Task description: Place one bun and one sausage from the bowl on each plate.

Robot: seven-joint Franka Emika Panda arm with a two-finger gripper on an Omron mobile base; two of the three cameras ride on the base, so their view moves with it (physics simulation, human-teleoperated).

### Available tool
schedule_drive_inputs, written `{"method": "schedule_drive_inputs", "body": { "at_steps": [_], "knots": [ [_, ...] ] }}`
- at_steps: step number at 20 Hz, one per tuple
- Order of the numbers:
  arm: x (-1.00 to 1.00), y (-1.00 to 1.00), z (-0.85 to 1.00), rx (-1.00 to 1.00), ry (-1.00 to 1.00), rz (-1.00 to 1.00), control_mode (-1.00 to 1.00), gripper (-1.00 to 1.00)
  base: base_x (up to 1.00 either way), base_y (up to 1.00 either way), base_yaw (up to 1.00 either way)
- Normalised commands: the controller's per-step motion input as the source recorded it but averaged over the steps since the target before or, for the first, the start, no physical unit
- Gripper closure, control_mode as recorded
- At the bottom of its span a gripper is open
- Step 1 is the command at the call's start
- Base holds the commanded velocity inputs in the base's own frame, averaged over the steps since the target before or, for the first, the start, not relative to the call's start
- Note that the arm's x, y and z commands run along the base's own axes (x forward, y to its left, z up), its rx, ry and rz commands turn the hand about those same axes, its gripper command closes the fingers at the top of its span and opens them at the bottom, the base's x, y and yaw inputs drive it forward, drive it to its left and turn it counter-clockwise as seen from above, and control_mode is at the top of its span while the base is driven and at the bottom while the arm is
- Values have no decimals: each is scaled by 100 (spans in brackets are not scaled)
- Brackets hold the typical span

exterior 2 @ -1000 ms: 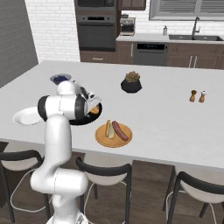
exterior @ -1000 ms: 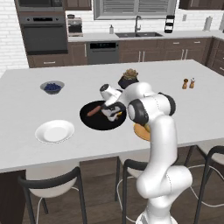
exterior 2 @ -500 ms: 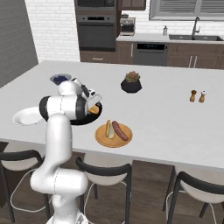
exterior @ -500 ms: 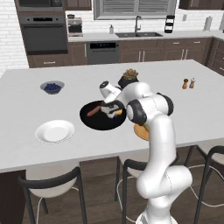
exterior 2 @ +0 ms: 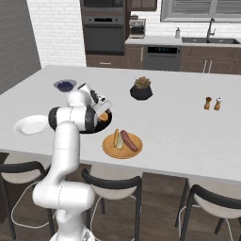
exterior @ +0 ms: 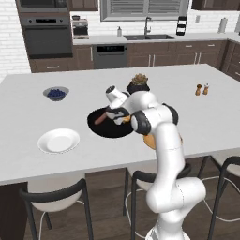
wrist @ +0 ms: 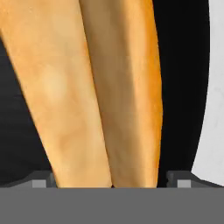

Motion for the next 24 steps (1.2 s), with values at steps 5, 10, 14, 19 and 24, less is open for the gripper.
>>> {"method": "schedule_drive_inputs", "body": {
  "at_steps": [5, 10, 14, 19, 24],
  "knots": [
    [10, 0, -41, -7, 13, 0, -100, -100, 0, 0, 0],
    [-11, 0, -49, -3, 11, 1, -100, 100, 0, 0, 0],
    [-99, 0, -68, -2, 4, 4, -100, 100, 0, 0, 0],
    [-100, 4, -27, 0, -2, 1, -100, 100, 0, 0, 0],
    [-99, 19, 49, 8, -18, 0, -100, 100, 0, 0, 0]
  ]
}}
